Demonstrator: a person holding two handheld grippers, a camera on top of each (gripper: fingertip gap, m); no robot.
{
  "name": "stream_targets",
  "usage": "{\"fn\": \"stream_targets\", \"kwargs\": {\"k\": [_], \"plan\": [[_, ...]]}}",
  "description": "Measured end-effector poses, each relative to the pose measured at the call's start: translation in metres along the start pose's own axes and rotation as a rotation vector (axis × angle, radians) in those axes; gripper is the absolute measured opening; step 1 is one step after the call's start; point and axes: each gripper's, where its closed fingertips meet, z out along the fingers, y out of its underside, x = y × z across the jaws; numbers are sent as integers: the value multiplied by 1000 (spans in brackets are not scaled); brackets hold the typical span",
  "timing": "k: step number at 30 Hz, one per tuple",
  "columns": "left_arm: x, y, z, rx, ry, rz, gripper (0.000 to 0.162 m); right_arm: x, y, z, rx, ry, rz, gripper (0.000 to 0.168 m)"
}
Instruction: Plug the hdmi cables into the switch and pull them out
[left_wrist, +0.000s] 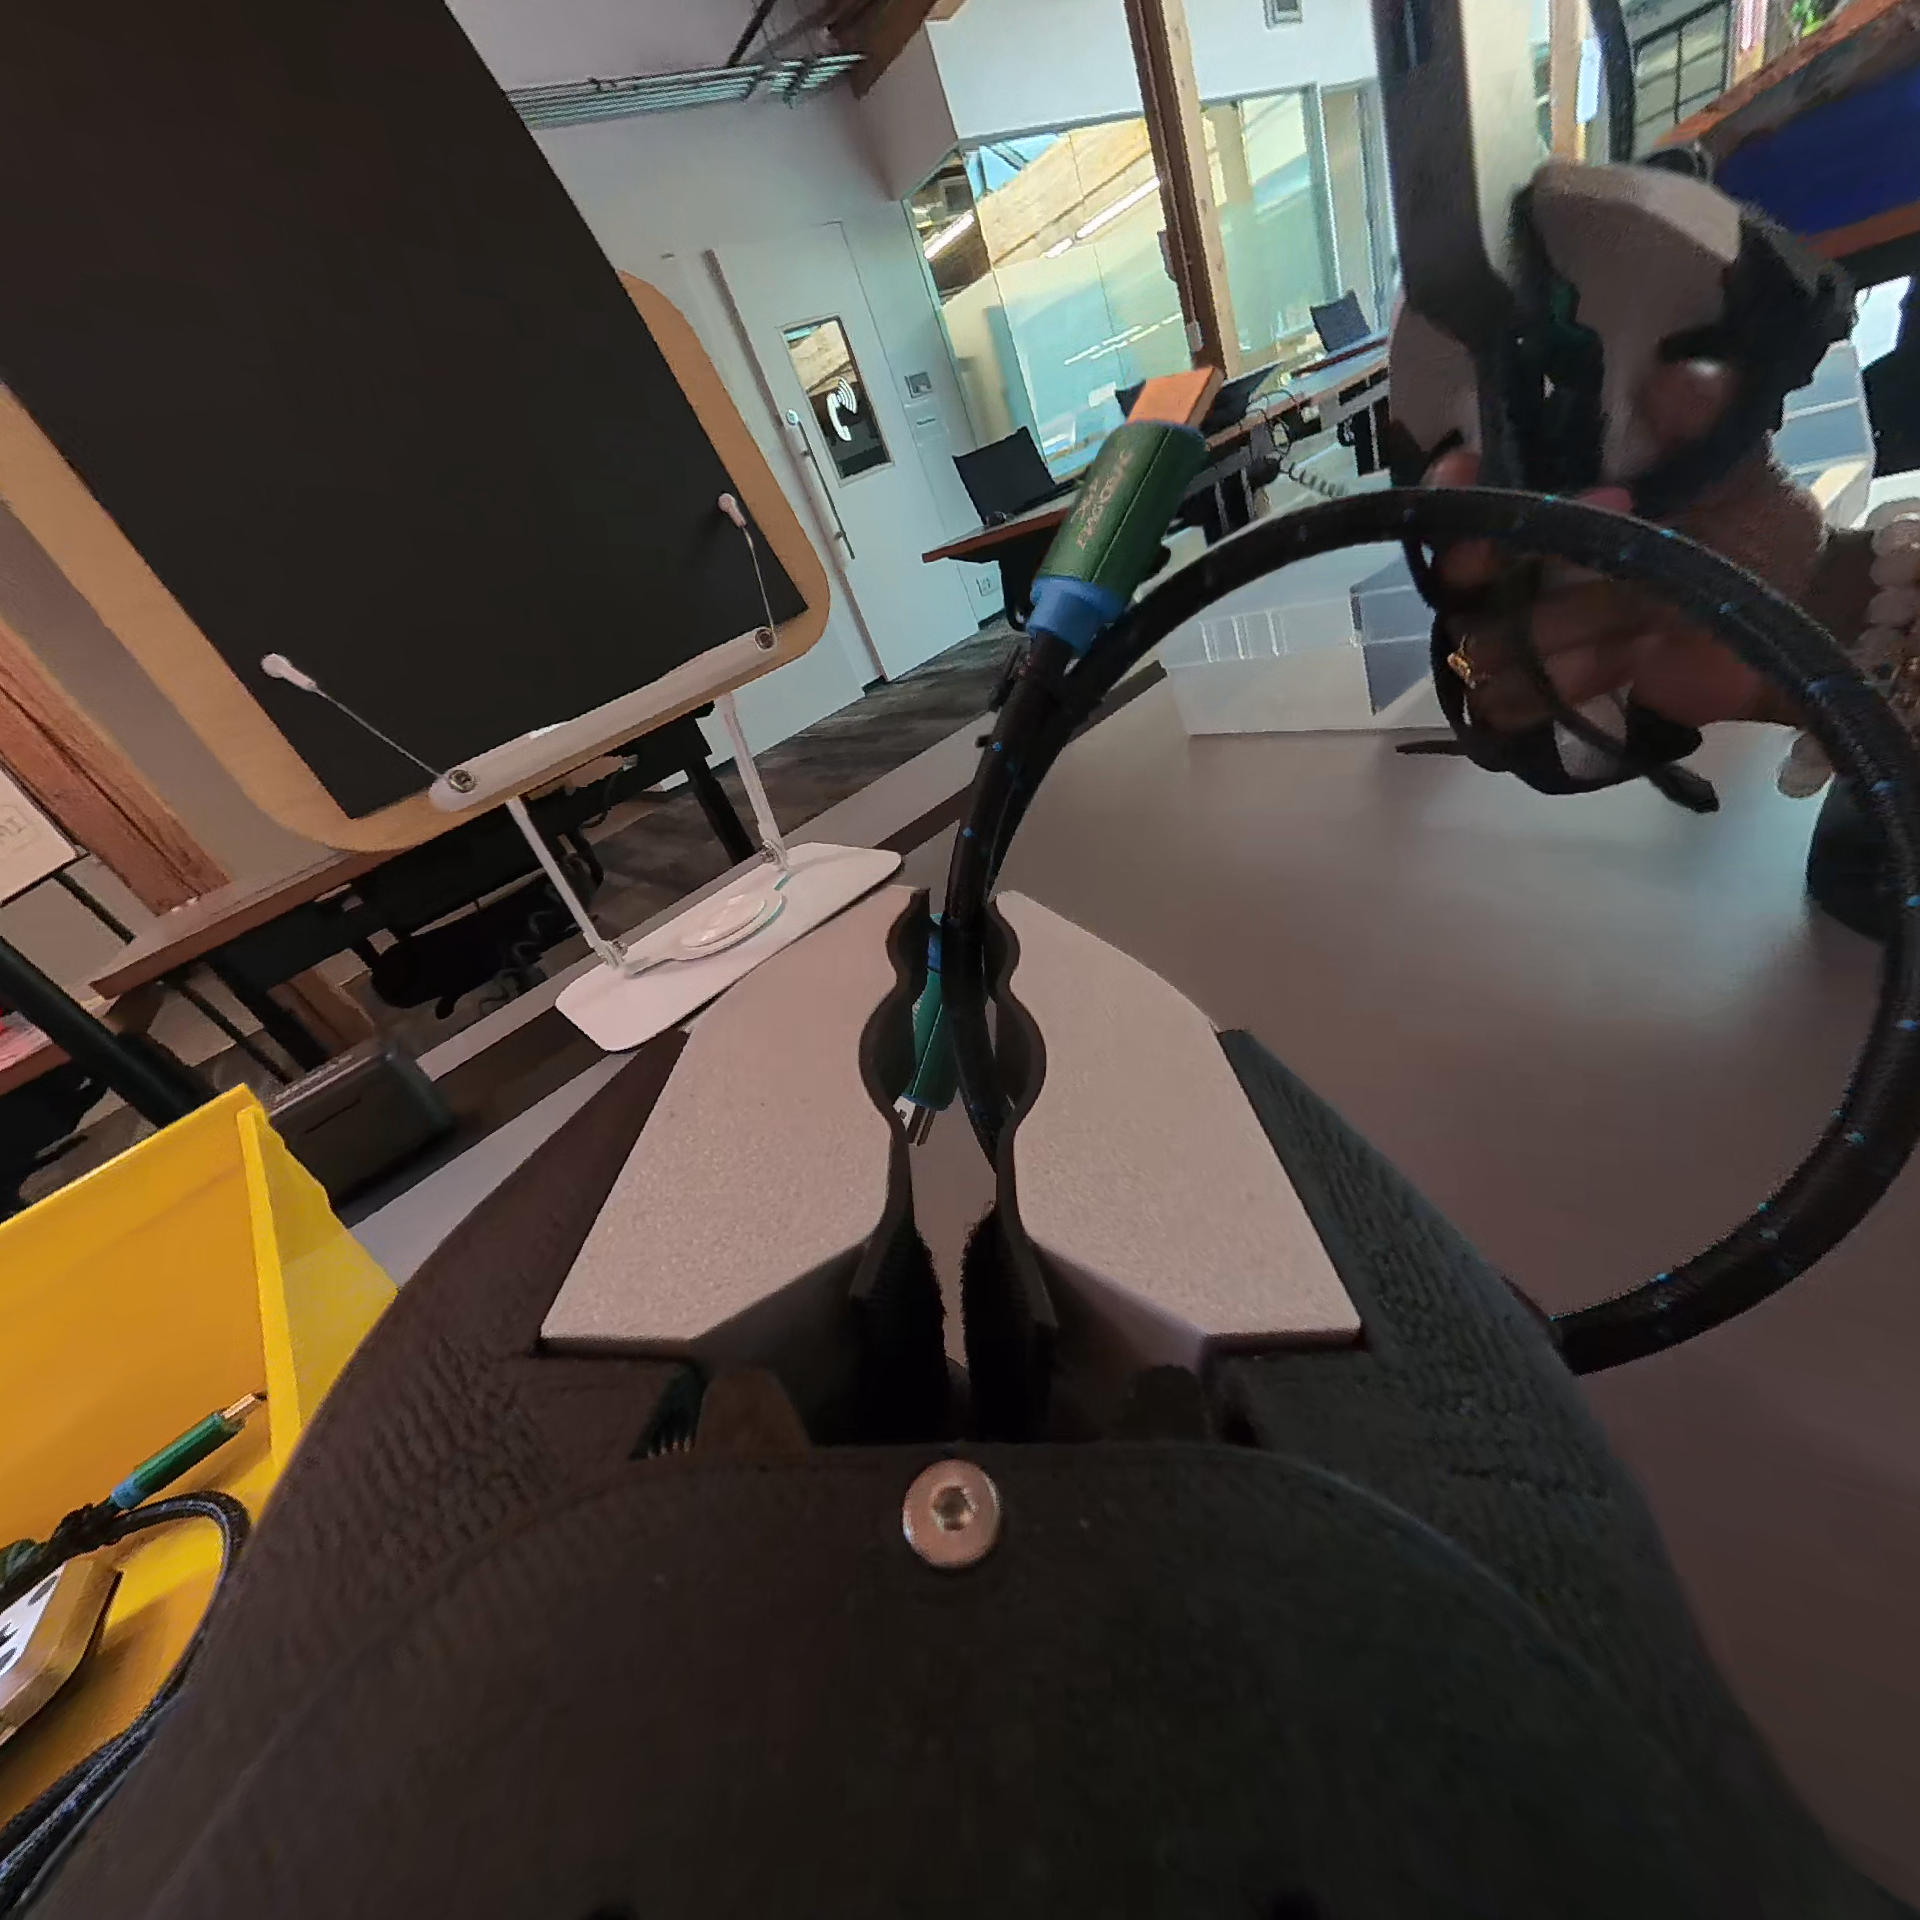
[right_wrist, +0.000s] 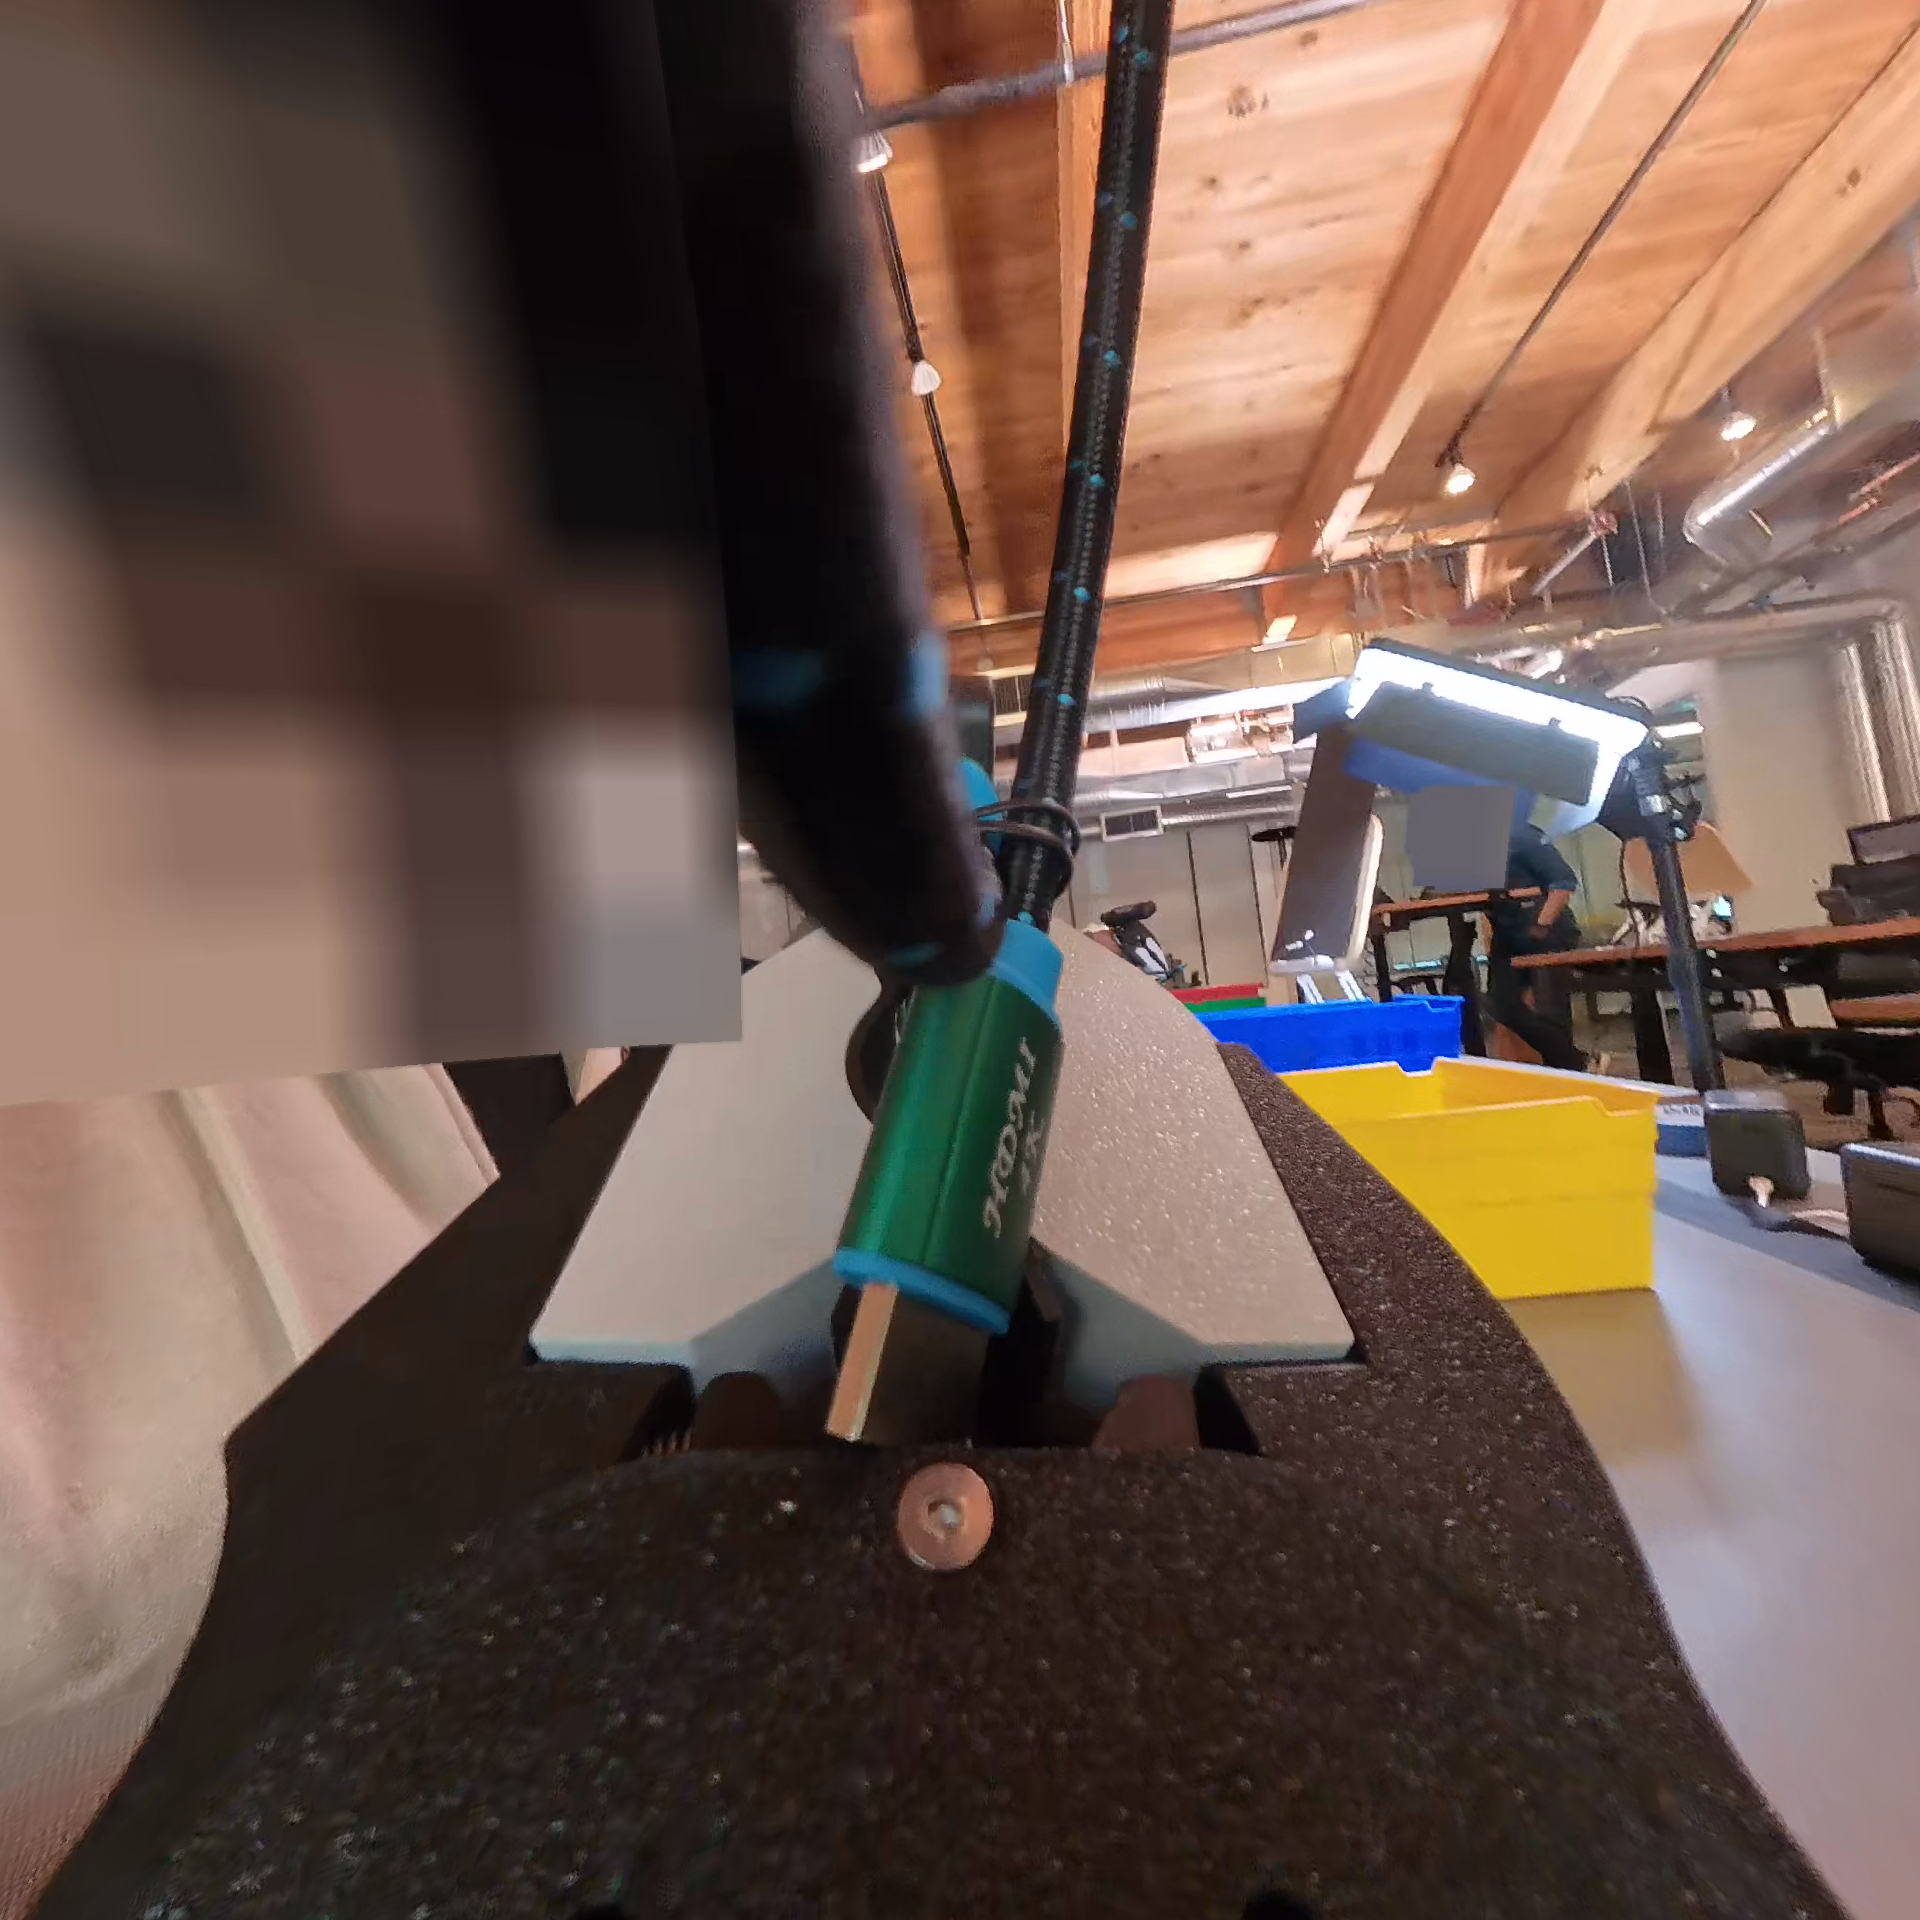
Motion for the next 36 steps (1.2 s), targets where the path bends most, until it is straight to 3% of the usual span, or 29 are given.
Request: {"fn": "stream_targets", "kwargs": {"k": [15, 27, 36], "plan": [[5, 2, 3, -20, -2, 77, 10, -13, -8, 4, 25, -32, -46, 15], [2, -8, -2, 101, 113, -275, 10, -10, 2, 10, -44, 3, -69, 15], [-1, -6, -3, 98, 103, -285, 10, -15, -5, 10, 11, -38, -30, 15]]}}
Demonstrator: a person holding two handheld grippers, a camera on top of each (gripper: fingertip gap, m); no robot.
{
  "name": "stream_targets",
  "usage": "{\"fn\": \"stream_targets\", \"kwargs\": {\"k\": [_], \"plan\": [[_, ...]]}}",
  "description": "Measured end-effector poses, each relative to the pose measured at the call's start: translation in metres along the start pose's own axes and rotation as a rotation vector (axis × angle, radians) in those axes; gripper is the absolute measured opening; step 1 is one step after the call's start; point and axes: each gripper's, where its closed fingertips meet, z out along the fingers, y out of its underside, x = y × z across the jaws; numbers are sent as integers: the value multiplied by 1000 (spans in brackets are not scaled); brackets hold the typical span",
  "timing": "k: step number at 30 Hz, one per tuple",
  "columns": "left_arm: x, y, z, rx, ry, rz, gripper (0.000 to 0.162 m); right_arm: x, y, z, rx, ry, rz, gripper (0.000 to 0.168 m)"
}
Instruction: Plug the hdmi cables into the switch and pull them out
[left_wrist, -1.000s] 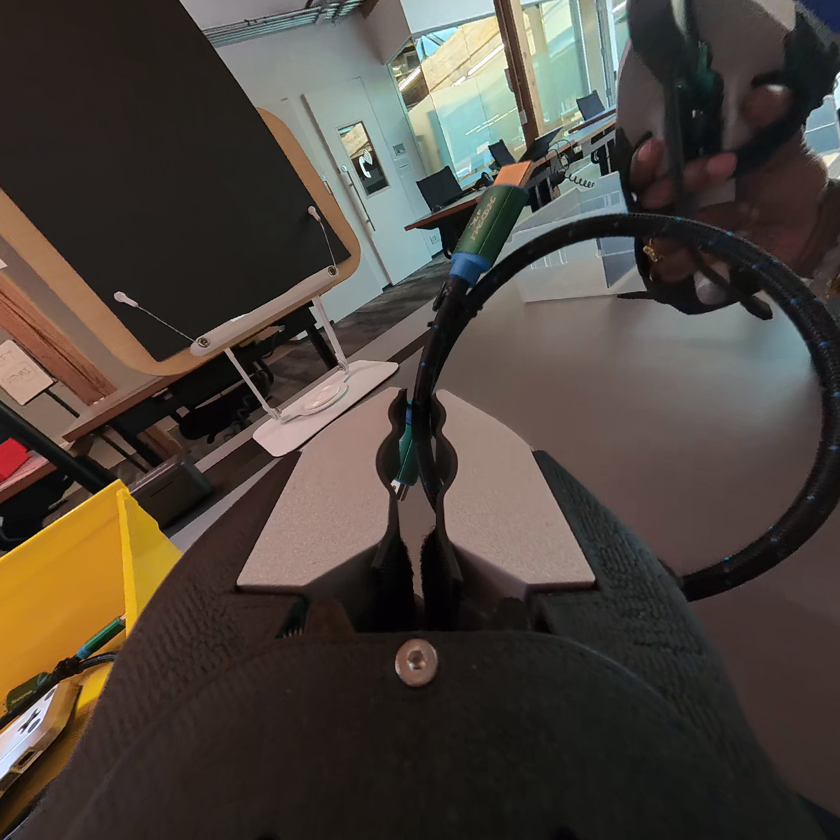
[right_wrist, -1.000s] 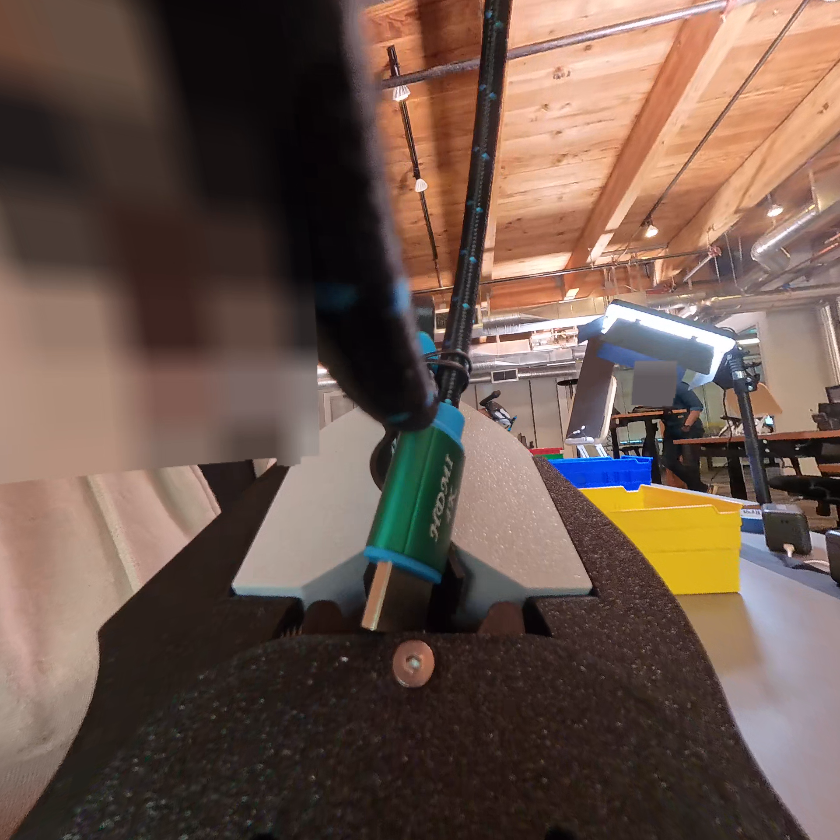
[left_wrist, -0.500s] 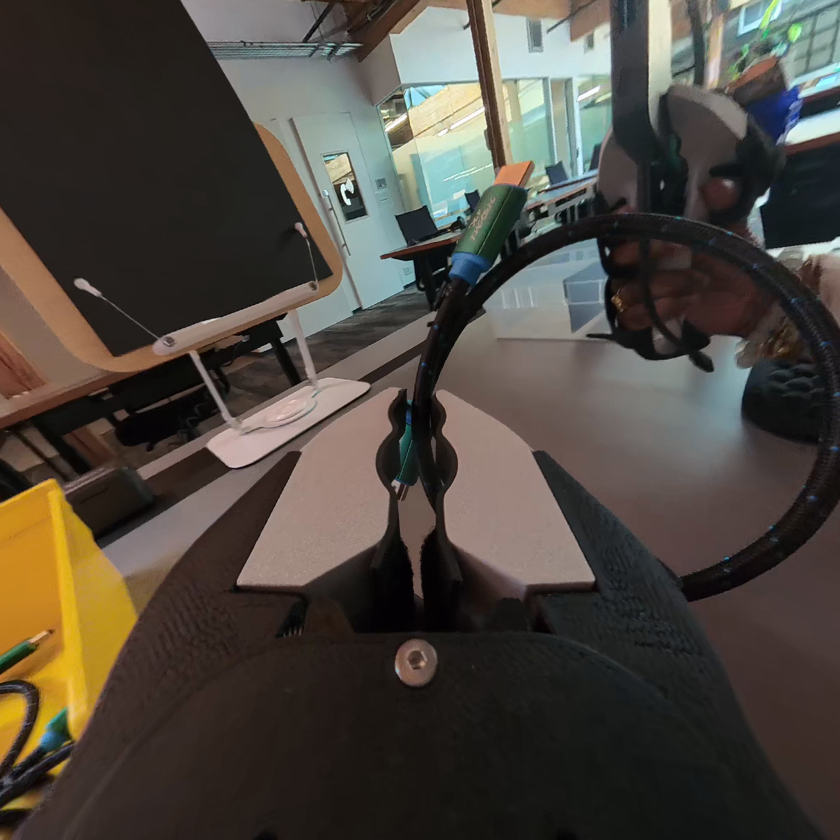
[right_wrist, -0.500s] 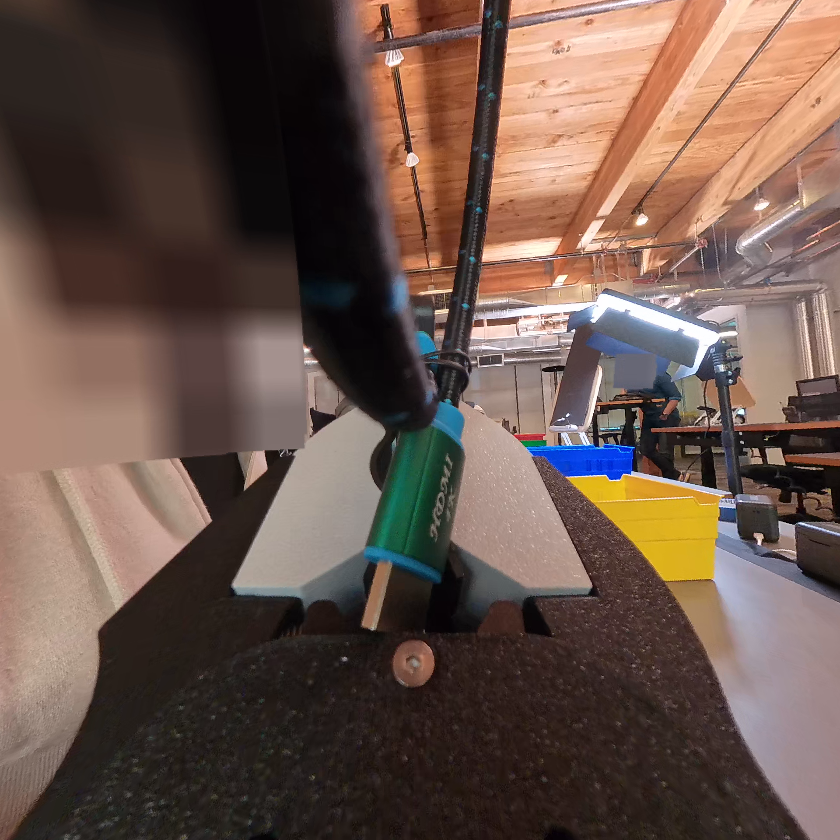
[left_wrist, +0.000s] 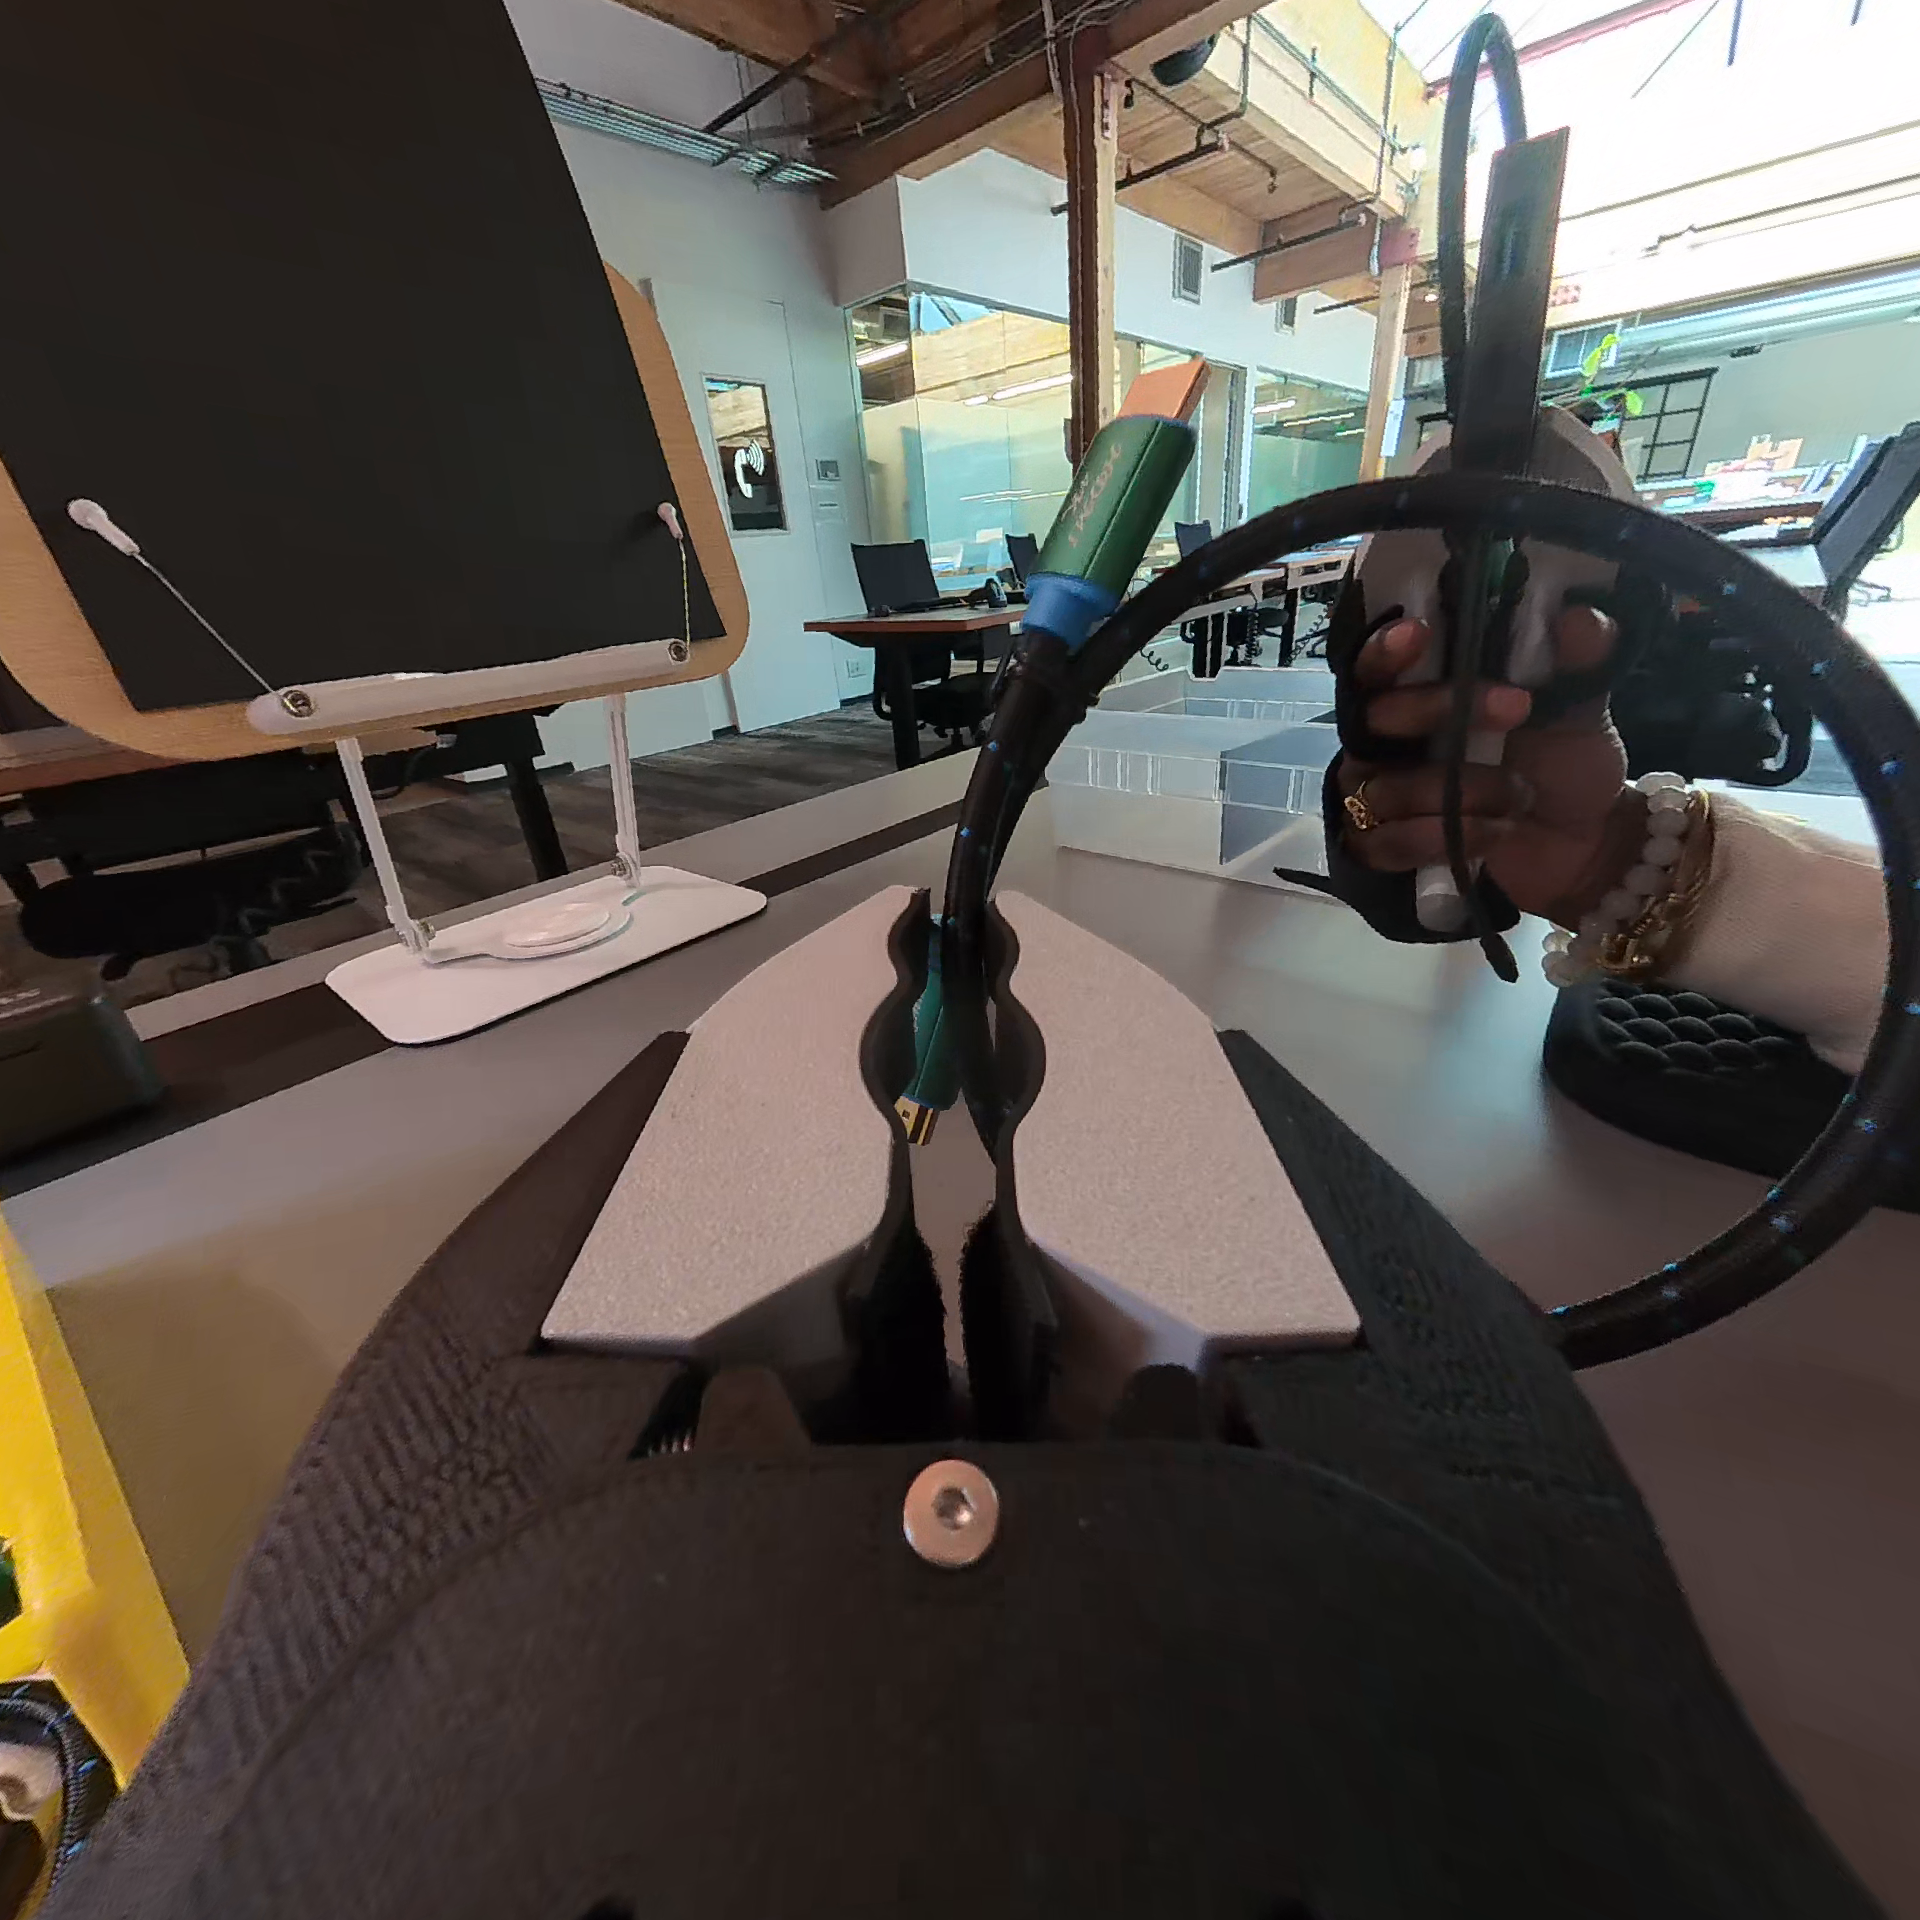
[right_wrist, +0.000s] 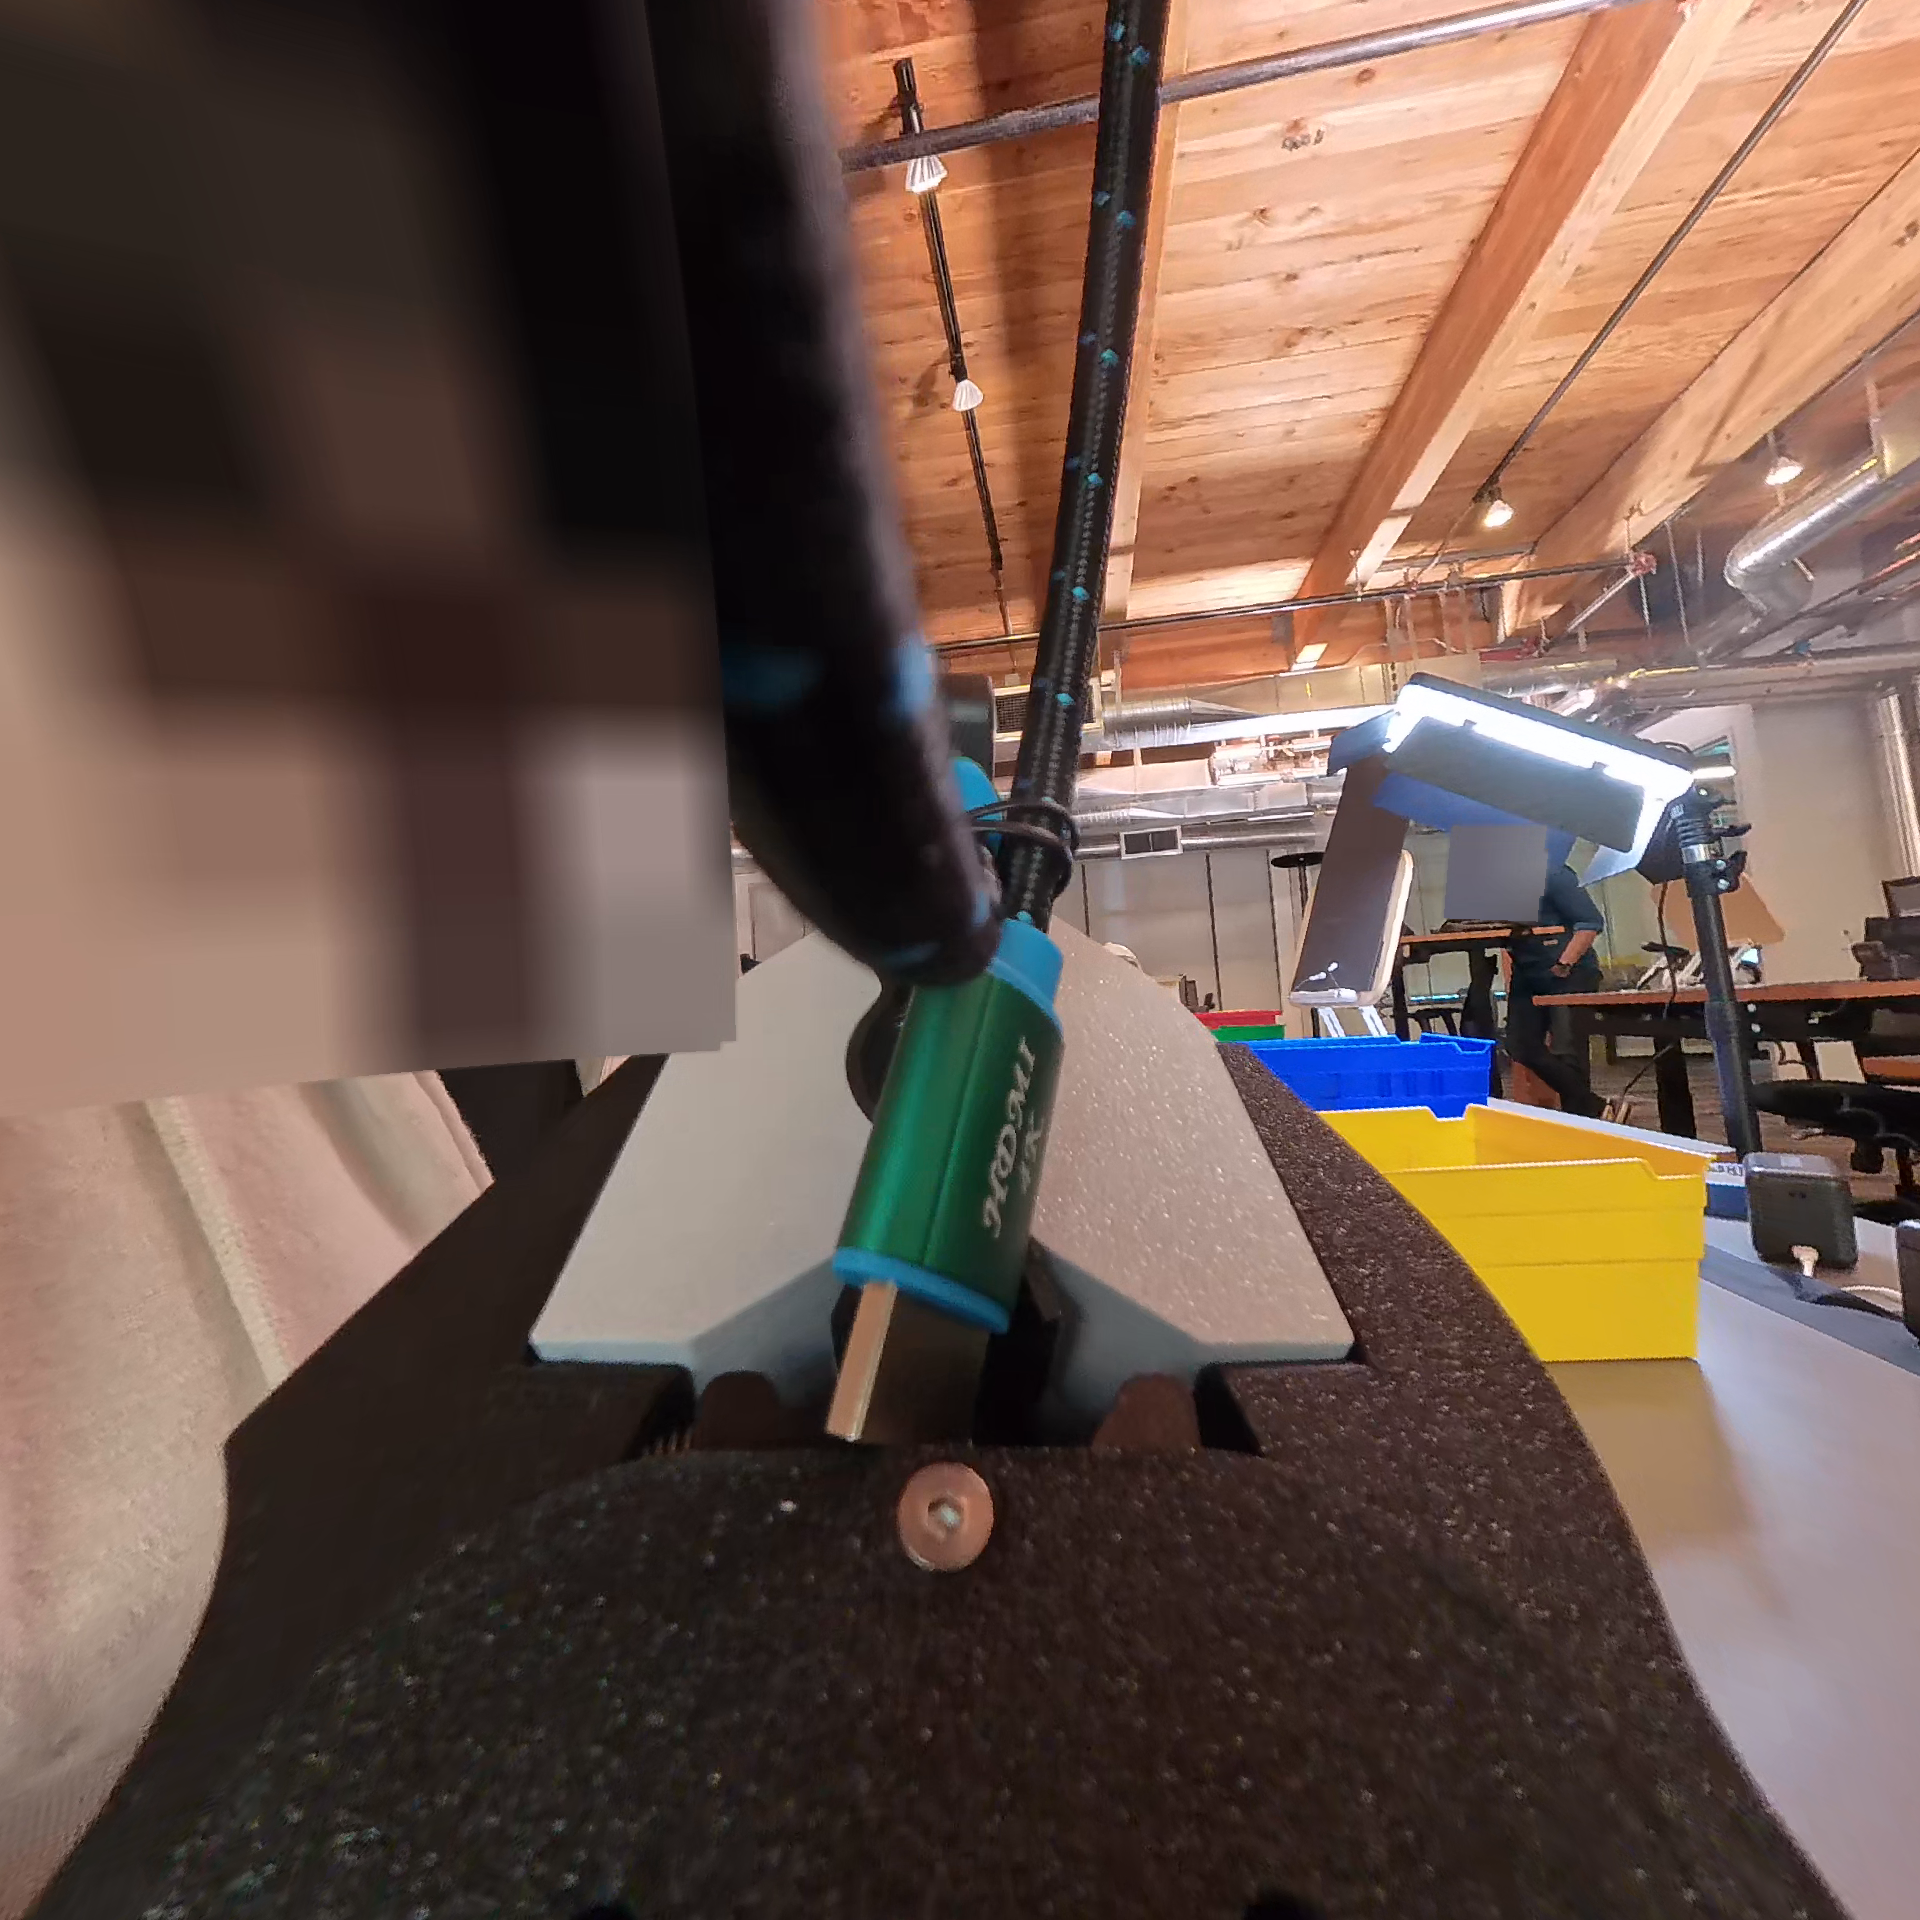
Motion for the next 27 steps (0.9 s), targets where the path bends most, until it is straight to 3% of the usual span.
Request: {"fn": "stream_targets", "kwargs": {"k": [17, 27], "plan": [[0, 4, 1, -18, -2, 11, 10, -3, 12, 4, -139, 30, -114, 14], [2, 9, 3, -51, -2, 41, 10, 0, 1, 1, -86, 61, -124, 15]]}}
